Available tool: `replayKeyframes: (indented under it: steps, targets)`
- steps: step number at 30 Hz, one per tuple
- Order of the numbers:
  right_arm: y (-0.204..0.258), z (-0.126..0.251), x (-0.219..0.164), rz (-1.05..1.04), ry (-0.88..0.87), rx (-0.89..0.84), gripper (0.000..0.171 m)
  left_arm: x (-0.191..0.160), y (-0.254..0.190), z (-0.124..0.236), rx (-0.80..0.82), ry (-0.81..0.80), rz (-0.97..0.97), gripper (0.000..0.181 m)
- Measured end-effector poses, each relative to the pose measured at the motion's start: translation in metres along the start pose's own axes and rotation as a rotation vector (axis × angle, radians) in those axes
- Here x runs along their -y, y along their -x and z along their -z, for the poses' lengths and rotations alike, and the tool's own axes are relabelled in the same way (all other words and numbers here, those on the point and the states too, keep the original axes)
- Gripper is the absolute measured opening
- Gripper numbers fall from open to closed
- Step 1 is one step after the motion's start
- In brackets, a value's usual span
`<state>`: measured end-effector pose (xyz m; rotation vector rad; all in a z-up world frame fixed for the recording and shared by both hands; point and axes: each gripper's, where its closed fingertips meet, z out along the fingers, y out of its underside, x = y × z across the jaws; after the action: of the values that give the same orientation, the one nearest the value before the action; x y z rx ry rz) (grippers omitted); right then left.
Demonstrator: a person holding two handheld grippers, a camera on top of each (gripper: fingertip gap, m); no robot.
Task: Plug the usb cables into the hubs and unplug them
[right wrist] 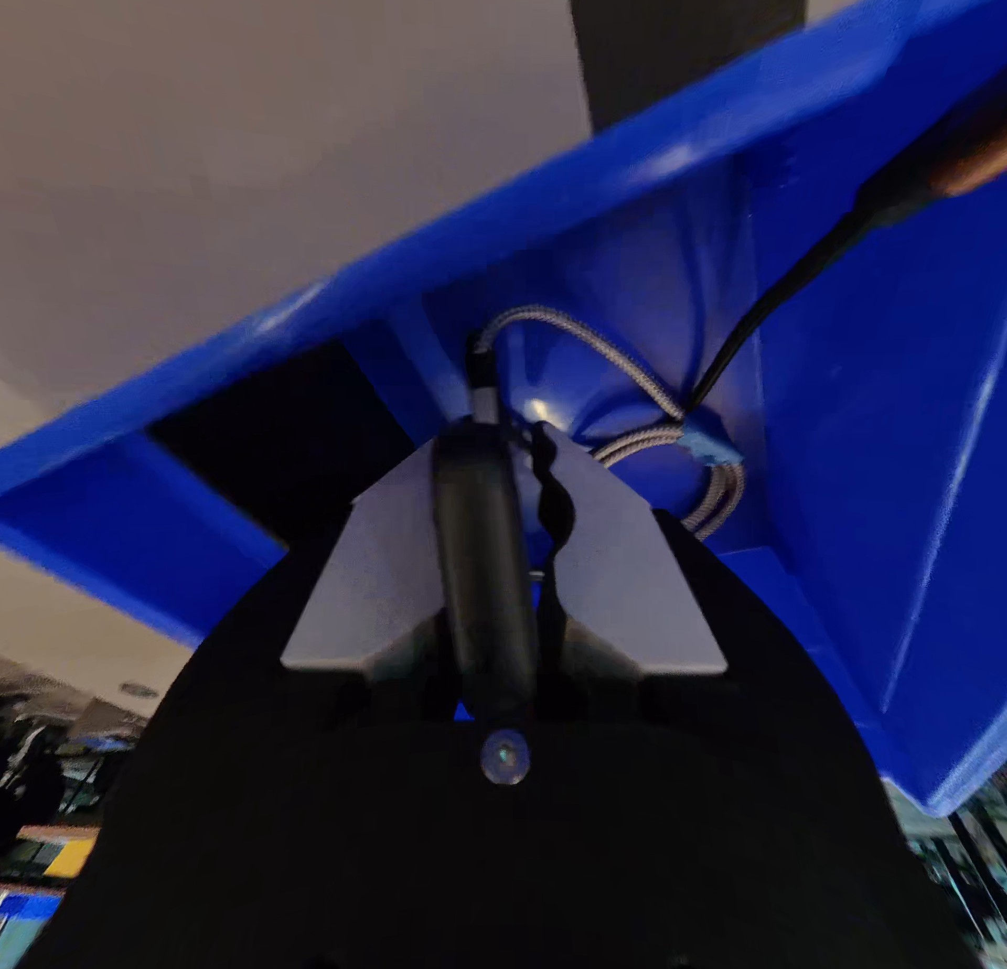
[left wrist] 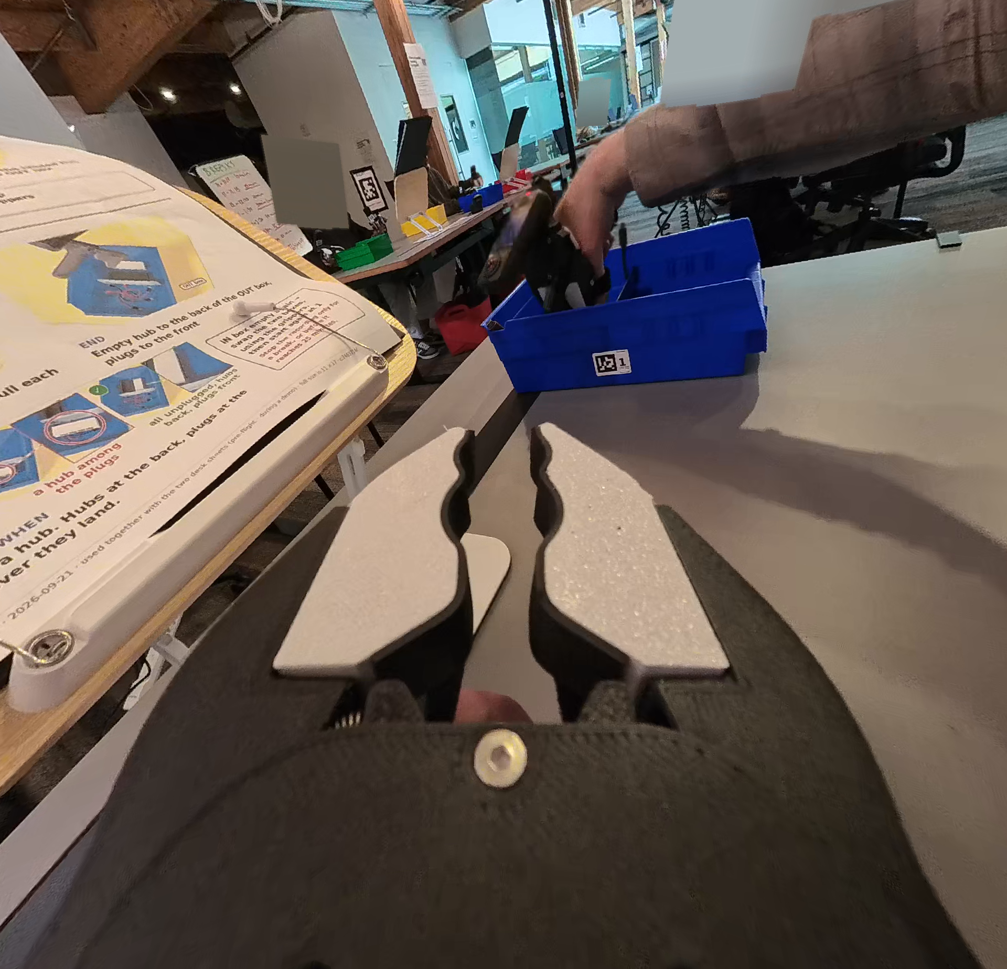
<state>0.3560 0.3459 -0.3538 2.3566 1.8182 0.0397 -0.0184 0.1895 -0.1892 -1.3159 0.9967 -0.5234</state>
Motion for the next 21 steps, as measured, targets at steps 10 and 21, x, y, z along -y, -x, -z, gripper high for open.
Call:
replayKeyframes:
  steps: [10, 21]
  targets:
    - [-0.023, 0.06, 0.0, 0.013, -0.026, -0.243, 0.067, 0.003, 0.003, 0.002, 0.007, -0.012, 0.007, 0.019]
    - [0.003, 0.137, -0.007, 0.02, -0.081, -0.449, 0.068, 0.017, 0.001, 0.006, 0.008, -0.039, -0.015, 0.02]
